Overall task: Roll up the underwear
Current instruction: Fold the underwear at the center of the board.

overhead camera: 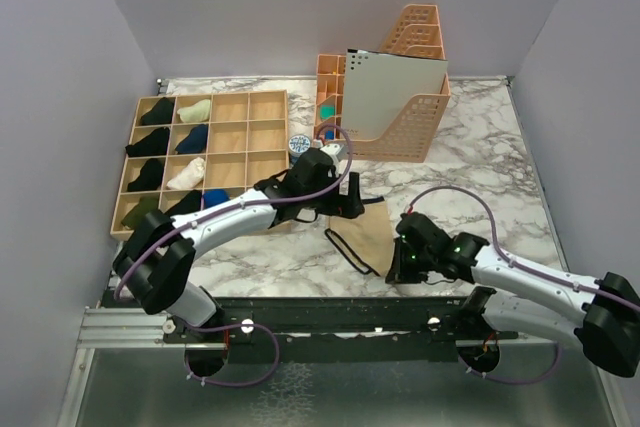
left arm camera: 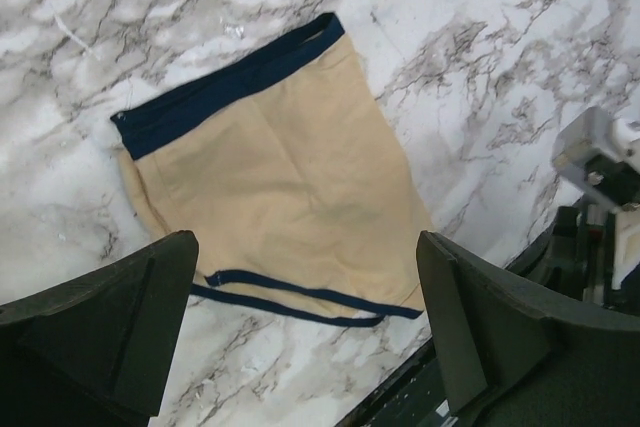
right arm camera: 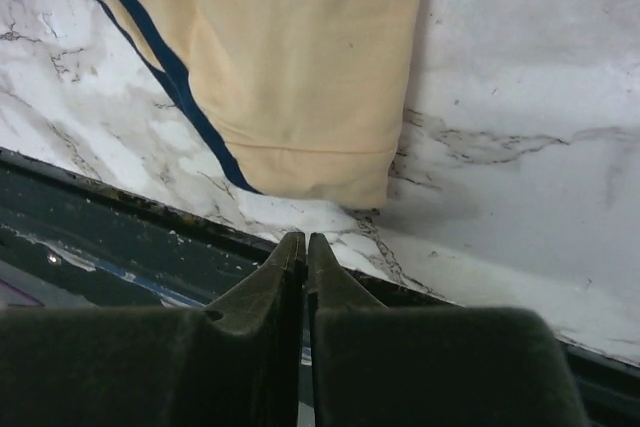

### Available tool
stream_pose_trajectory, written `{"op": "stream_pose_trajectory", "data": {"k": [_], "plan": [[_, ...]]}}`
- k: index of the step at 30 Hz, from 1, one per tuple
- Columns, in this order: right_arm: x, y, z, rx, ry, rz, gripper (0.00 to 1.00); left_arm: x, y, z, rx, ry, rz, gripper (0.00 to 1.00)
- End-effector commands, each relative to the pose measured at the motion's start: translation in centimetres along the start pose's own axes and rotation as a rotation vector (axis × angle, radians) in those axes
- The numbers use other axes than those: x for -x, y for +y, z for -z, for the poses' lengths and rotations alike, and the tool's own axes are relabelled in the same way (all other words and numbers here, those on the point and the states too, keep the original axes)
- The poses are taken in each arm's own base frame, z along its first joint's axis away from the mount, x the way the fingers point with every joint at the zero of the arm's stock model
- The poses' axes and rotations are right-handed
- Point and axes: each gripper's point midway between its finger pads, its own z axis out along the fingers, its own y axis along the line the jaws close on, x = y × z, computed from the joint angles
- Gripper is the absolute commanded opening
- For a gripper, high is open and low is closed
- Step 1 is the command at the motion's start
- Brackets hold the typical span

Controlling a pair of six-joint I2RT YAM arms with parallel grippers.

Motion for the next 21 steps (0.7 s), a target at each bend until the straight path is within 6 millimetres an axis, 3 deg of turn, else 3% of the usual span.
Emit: {"op": "stream_pose_trajectory", "data": {"k": [1, 4, 9, 14, 21], "plan": [[1.1, 1.1, 2.1, 0.019, -0.044, 0.02, 0.12, -0.2, -0.1, 1.3, -0.017, -0.05, 0.055, 0.99], [4.9, 3.3, 3.6, 0.082, -0.216, 0.029, 0.12, -0.7, 0.7, 1.7, 0.015, -0.076, 0.118, 0.99], [11.2, 2.9, 4.0, -0.064, -0.41, 0.017, 0.08, -2.5, 2.2, 2.0, 0.022, -0.142, 0.296, 0.99], [15.5, 3.0, 1.2, -0.11, -0.381, 0.038, 0.08, -4.7, 4.0, 1.0, 0.092, -0.079, 0.306, 0.92], [18.6, 3.9, -1.5, -0.105, -0.342, 0.112, 0.06, -4.6, 6.0, 0.1, 0.216, -0.055, 0.245, 0.78]]}}
